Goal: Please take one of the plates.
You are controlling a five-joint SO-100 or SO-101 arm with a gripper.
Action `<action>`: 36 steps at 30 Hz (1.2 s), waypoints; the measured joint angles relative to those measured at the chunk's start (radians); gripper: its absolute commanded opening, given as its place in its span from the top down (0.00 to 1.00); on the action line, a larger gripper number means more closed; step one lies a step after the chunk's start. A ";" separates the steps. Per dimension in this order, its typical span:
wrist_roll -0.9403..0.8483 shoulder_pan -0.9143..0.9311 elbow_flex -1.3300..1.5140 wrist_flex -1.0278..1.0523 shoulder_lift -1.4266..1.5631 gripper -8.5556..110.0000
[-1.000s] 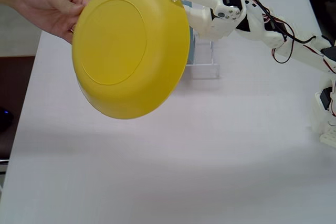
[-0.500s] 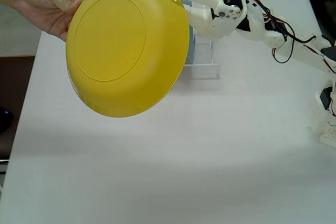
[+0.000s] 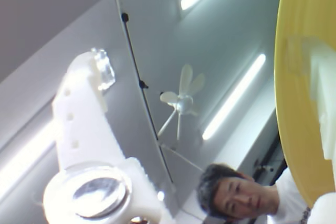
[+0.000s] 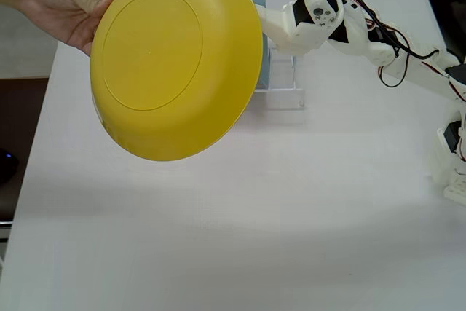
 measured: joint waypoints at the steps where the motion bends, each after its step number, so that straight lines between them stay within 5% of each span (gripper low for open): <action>1: 0.000 0.000 0.000 -0.003 0.000 0.56; 15: -0.049 0.000 0.179 0.087 0.100 0.58; 36: -0.043 0.002 1.069 0.311 0.977 0.56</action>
